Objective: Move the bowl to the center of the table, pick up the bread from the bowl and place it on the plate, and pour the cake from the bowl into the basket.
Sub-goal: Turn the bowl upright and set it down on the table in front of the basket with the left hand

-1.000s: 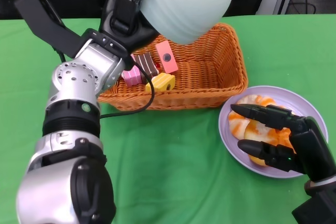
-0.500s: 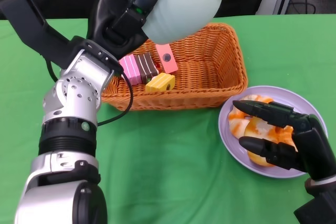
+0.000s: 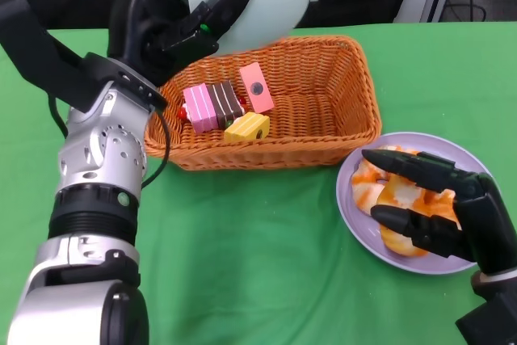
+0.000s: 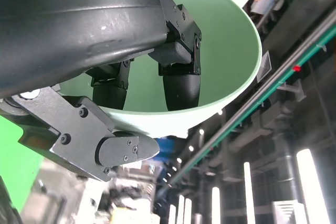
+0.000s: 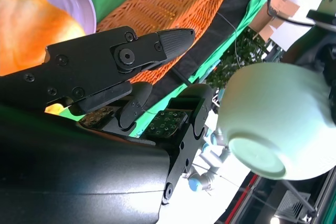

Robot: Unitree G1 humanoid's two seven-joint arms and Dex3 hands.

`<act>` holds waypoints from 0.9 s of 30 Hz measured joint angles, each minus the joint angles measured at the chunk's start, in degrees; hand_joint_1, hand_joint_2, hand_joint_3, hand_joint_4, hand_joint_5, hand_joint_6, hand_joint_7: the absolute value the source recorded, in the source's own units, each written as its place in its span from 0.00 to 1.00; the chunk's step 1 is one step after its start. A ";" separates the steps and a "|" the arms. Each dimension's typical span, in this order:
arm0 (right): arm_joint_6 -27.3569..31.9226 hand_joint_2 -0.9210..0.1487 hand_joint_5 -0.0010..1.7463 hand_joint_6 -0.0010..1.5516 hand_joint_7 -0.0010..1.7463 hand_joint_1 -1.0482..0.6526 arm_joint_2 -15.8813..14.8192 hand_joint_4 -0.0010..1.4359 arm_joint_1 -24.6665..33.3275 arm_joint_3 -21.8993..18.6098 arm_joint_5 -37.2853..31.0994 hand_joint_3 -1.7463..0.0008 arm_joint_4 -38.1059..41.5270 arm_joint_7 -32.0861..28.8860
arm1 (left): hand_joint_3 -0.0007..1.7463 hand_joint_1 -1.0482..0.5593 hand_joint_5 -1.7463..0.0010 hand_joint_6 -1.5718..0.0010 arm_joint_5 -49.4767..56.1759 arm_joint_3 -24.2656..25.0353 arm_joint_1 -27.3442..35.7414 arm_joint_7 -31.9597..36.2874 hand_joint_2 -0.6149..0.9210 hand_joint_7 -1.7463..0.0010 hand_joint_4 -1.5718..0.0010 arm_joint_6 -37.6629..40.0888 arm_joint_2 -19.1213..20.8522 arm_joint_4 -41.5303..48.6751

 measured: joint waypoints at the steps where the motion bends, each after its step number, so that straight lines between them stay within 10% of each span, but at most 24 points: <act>1: -0.01 0.00 0.08 0.49 0.00 0.31 0.00 0.67 0.00 -0.23 0.23 0.94 -0.01 0.22 | 0.51 0.57 0.00 0.53 0.47 -0.29 0.17 0.00 0.86 0.15 0.53 -1.04 0.06 -0.18; 16: -0.62 0.00 0.08 0.50 0.01 0.30 0.00 0.67 -0.03 -3.02 3.08 0.95 -1.07 4.46 | 0.54 0.58 0.01 0.55 8.42 -3.27 5.01 2.25 0.85 0.18 0.55 -17.78 1.76 -3.02; 27: -0.63 0.00 0.09 0.50 0.01 0.31 0.07 0.68 -0.73 -3.65 3.97 0.95 -1.12 6.40 | 0.48 0.57 0.00 0.59 21.64 -5.82 7.86 9.75 0.89 0.13 0.56 -46.72 6.27 2.17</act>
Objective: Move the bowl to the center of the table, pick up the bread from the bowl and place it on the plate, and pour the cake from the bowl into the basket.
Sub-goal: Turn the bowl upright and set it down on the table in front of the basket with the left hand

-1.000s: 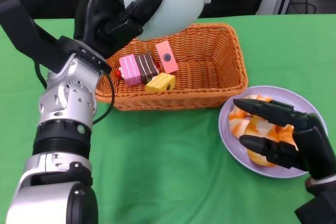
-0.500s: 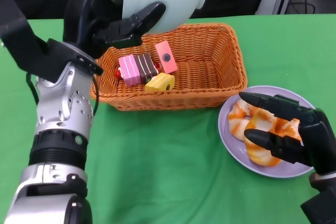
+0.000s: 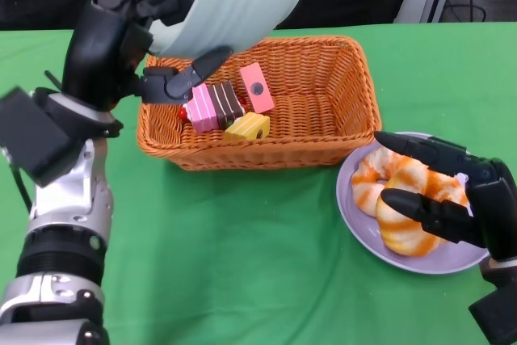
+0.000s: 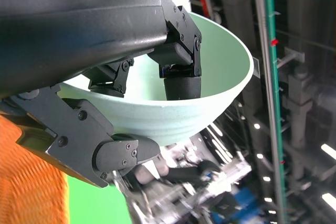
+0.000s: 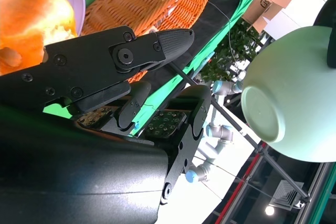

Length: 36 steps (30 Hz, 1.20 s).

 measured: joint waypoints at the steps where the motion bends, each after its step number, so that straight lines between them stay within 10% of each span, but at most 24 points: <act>1: -0.02 0.00 0.09 0.50 0.01 0.31 0.01 0.68 -0.12 0.00 0.04 0.95 0.02 0.03 | 0.48 0.58 0.00 0.59 1.35 -0.18 0.12 1.17 0.90 0.13 0.57 -2.54 0.57 0.93; 13: -0.07 0.00 0.10 0.50 0.01 0.31 0.02 0.68 -0.62 -0.11 0.84 0.95 0.18 1.34 | 0.52 0.63 0.00 0.57 28.65 -0.53 2.36 24.51 0.84 0.18 0.59 -19.79 6.79 3.83; 21: -0.08 0.00 0.10 0.50 0.01 0.31 0.07 0.68 -0.86 -0.12 1.23 0.96 0.99 1.88 | 0.37 0.59 0.05 0.55 52.09 -0.89 3.76 50.02 0.95 0.22 0.54 -22.19 11.95 0.86; 36: -0.13 0.00 0.10 0.50 0.00 0.30 0.12 0.68 -0.89 -0.50 2.05 0.95 1.05 2.83 | 0.29 0.58 0.00 0.61 73.78 -21.28 6.15 91.70 1.00 0.18 0.60 -14.59 23.05 0.71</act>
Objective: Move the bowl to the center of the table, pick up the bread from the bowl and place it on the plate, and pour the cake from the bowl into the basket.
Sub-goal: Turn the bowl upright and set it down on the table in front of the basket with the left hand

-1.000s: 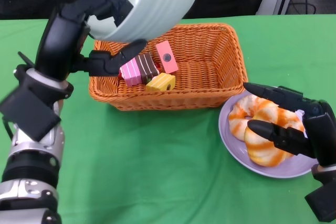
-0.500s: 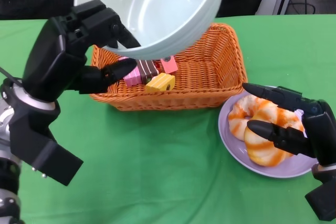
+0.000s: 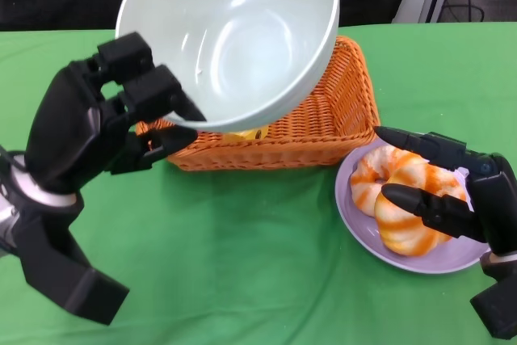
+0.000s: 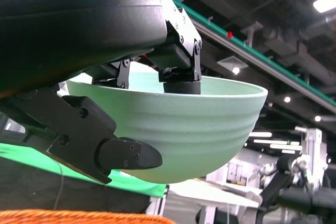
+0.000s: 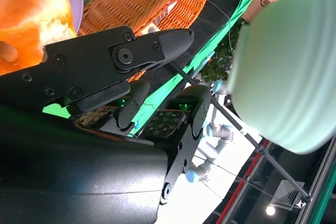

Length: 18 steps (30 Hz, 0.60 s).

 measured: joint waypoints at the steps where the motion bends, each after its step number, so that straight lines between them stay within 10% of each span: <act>1: -0.04 0.00 0.11 0.50 0.00 0.30 0.00 0.68 0.00 -0.06 0.52 0.95 0.00 0.41 | 0.29 0.58 0.01 0.61 0.61 -1.42 0.24 1.66 1.00 0.18 0.60 0.59 0.65 0.16; 18: -0.06 0.00 0.12 0.50 0.00 0.30 -0.06 0.67 0.00 -1.72 1.81 0.95 -1.00 2.96 | 0.33 0.58 0.08 0.65 3.02 -17.07 7.09 17.37 0.98 0.16 0.58 6.09 8.57 -0.10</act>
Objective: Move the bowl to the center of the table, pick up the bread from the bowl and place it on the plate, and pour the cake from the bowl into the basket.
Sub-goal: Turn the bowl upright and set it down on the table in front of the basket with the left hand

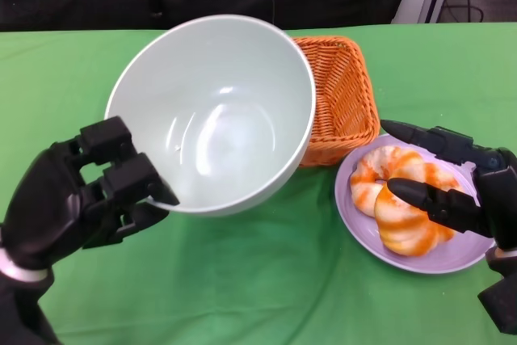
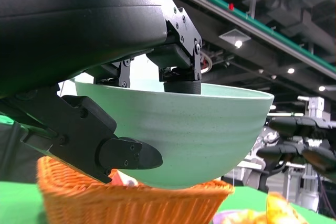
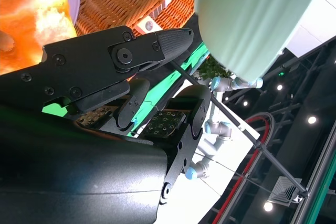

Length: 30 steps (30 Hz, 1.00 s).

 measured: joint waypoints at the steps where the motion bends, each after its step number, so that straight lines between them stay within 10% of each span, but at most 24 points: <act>1: 0.01 0.00 0.13 0.50 0.00 0.31 0.00 0.67 0.00 -0.01 0.00 0.95 -0.07 0.04 | 0.33 0.59 0.08 0.65 -0.02 -0.23 0.42 0.00 0.98 0.16 0.58 0.10 0.55 -0.45; 18: 0.05 0.00 0.14 0.49 0.00 0.31 0.02 0.66 0.03 -0.15 0.46 0.95 -0.33 0.53 | 0.23 0.46 0.01 0.68 3.15 -8.40 1.48 6.18 1.00 0.10 0.62 -1.23 4.23 -1.13; 30: 0.14 0.00 0.16 0.48 0.00 0.31 0.01 0.65 0.03 -0.16 0.46 0.94 -0.72 0.58 | 0.20 0.55 0.02 0.61 6.80 -12.91 2.54 7.24 1.00 0.20 0.63 0.71 6.32 -4.07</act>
